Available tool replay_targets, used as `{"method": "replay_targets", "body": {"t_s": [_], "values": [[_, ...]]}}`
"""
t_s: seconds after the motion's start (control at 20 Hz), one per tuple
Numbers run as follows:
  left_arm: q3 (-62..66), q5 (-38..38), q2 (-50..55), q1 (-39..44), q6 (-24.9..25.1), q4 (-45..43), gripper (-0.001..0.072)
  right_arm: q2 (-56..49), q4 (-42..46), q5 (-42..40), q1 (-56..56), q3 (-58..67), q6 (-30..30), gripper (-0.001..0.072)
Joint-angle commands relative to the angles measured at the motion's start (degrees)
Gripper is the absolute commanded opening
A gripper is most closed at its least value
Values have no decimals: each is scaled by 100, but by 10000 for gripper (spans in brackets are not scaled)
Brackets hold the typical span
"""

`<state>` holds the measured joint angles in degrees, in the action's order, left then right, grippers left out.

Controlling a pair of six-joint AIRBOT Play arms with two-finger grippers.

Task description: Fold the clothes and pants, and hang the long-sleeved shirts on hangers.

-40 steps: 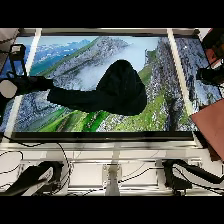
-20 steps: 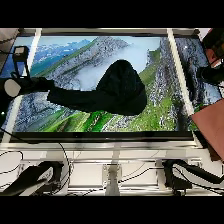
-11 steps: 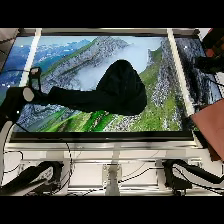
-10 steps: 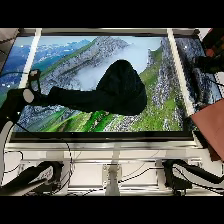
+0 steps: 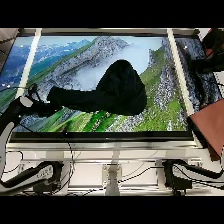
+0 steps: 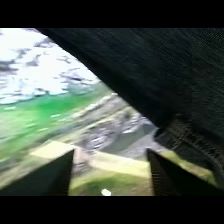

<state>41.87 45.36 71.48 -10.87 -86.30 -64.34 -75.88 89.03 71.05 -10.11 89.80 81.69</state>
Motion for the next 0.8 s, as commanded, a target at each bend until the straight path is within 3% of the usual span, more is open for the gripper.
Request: {"method": "replay_targets", "body": {"t_s": [0.0,0.15,0.25,0.5,0.65,0.75], "values": [[-31,-221,483,-42,901,1123,586,-57,-94,2,-2,0,-44,108],[-24,-667,704,-37,901,1261,580,-57,-98,9,-2,0,-39,108],[-24,-975,820,-31,901,1331,497,-57,-186,22,-2,0,-37,108],[-13,-1460,1071,-15,986,1665,486,-57,-529,37,-2,0,-35,107],[-9,-1432,1110,125,1825,1687,486,-57,-595,35,-2,0,-37,107],[-9,-1443,1113,267,2129,1687,484,-57,-599,33,-2,0,-35,106]]}}
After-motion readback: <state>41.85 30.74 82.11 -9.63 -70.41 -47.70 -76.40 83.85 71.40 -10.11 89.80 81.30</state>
